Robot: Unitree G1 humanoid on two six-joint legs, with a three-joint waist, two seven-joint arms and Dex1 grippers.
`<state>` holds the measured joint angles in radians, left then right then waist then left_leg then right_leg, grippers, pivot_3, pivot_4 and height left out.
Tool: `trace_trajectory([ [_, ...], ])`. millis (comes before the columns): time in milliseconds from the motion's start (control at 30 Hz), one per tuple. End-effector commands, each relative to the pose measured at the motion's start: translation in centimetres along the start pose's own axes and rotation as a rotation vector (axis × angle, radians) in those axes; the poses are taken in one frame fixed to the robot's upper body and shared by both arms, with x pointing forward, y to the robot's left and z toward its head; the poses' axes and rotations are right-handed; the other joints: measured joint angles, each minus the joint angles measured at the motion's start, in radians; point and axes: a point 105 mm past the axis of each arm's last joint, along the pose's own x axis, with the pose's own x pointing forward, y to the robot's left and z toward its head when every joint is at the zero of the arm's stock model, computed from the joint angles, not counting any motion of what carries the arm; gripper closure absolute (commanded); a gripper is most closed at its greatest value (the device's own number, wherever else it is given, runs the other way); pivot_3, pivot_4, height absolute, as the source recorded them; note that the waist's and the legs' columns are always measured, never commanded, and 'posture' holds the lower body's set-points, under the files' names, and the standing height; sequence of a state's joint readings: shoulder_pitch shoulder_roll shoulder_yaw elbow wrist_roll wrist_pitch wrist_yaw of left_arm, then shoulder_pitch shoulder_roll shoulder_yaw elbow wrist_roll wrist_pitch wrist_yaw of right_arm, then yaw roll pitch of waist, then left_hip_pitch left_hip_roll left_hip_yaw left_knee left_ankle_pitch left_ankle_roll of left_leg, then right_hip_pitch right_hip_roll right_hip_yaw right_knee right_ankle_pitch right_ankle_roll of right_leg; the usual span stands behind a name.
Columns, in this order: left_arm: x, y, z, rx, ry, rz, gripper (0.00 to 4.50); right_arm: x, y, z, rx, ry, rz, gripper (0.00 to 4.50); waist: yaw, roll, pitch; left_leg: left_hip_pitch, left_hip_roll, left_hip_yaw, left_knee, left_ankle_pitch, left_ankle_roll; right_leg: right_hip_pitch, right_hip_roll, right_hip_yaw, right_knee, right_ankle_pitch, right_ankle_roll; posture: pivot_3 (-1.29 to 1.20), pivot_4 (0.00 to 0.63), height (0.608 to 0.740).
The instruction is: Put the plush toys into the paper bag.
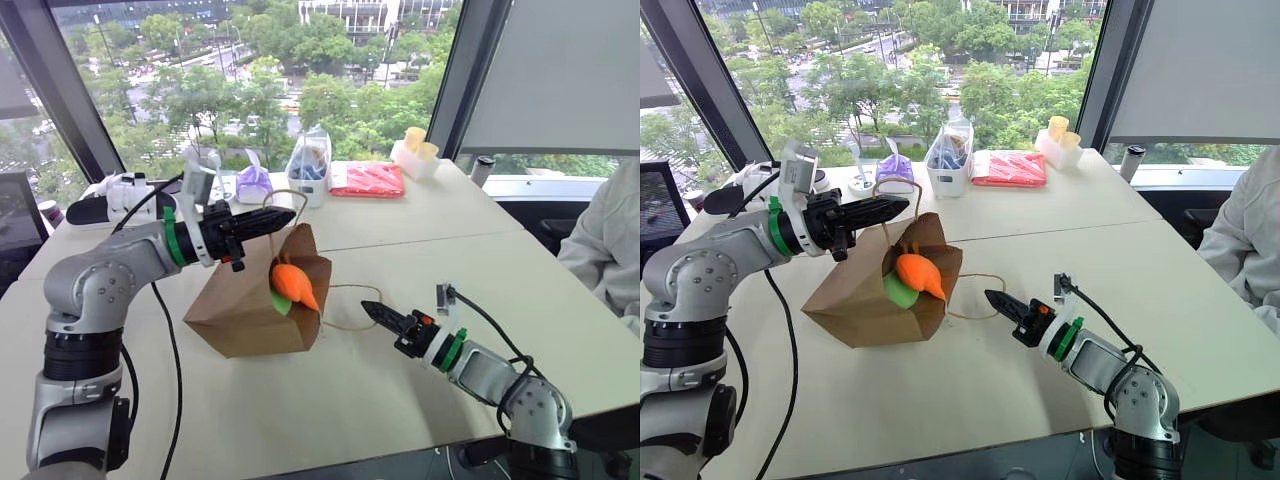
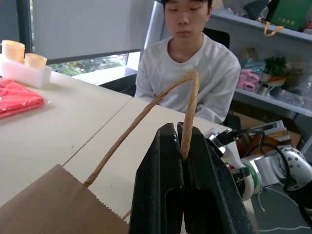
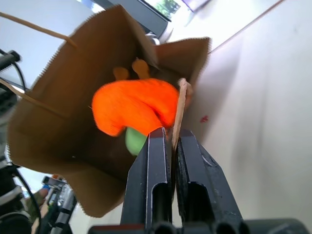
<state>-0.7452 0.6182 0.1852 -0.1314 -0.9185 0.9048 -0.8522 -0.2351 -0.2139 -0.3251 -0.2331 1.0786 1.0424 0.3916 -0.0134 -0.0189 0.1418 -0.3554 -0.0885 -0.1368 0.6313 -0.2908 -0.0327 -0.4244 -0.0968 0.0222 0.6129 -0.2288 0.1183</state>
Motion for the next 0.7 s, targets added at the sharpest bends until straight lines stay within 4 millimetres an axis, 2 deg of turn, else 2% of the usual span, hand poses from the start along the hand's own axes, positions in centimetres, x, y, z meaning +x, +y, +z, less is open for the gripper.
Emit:
trace_trajectory([
  [33, 0.4, -0.4, 1.3, 0.069, -0.023, -0.03, 4.5, -0.3, 4.0, 4.0, -0.06, -0.131, 0.182, 4.46, 0.0, 0.0, 0.0, 0.0, 0.0, 0.0, 0.0, 0.0, 0.0, 0.0, 0.0, 0.0, 0.0, 0.0, 0.0, 0.0, 0.15, 0.74],
  [133, 1.1, -0.5, 2.1, 0.093, -0.036, -0.059, 4.5, -1.1, 7.5, 7.9, -0.106, -0.233, 0.329, 4.46, 0.001, 0.0, 0.0, 0.0, 0.0, 0.0, 0.0, -0.001, 0.002, 0.0, 0.0, 0.0, 0.0, 0.0, 0.0, 0.0, 0.15, 0.74],
  [200, 1.4, 0.1, 2.8, 0.089, -0.076, -0.036, 4.5, -1.5, 9.5, 10.2, -0.159, -0.274, 0.39, 4.46, 0.003, 0.0, 0.0, 0.0, 0.0, 0.0, 0.0, -0.001, 0.003, 0.001, 0.0, 0.0, -0.001, 0.0, 0.0, 0.0, 0.15, 0.74],
  [267, 1.4, 1.0, 3.3, 0.077, -0.108, -0.003, 4.5, -1.8, 10.6, 11.6, -0.188, -0.3, 0.416, 4.46, 0.002, 0.0, 0.0, 0.0, 0.0, 0.0, 0.0, -0.002, 0.004, 0.001, 0.0, -0.001, -0.001, 0.0, 0.0, 0.0, 0.15, 0.74],
  [367, 1.3, 2.0, 2.1, 0.059, -0.091, 0.037, 4.5, -1.8, 11.3, 13.1, -0.206, -0.333, 0.41, 4.46, -0.004, 0.0, 0.0, 0.0, 0.0, 0.0, 0.0, -0.002, 0.004, 0.001, 0.0, -0.001, -0.001, 0.0, 0.0, 0.0, 0.15, 0.74],
  [567, 1.9, 3.6, -0.1, 0.027, -0.081, 0.092, 4.5, -1.3, 11.0, 12.1, -0.205, -0.284, 0.391, 4.46, 0.001, 0.0, 0.0, -0.001, 0.0, 0.0, 0.0, -0.002, 0.004, 0.0, 0.0, 0.0, -0.001, 0.0, 0.0, 0.0, 0.15, 0.74],
  [700, 2.4, 4.4, -1.4, 0.001, -0.076, 0.11, 4.5, -1.0, 8.5, 9.5, -0.165, -0.219, 0.3, 4.46, 0.004, -0.001, 0.0, -0.001, 0.0, 0.0, 0.001, -0.002, 0.004, 0.0, -0.001, 0.0, -0.001, 0.0, 0.0, 0.0, 0.15, 0.74],
])
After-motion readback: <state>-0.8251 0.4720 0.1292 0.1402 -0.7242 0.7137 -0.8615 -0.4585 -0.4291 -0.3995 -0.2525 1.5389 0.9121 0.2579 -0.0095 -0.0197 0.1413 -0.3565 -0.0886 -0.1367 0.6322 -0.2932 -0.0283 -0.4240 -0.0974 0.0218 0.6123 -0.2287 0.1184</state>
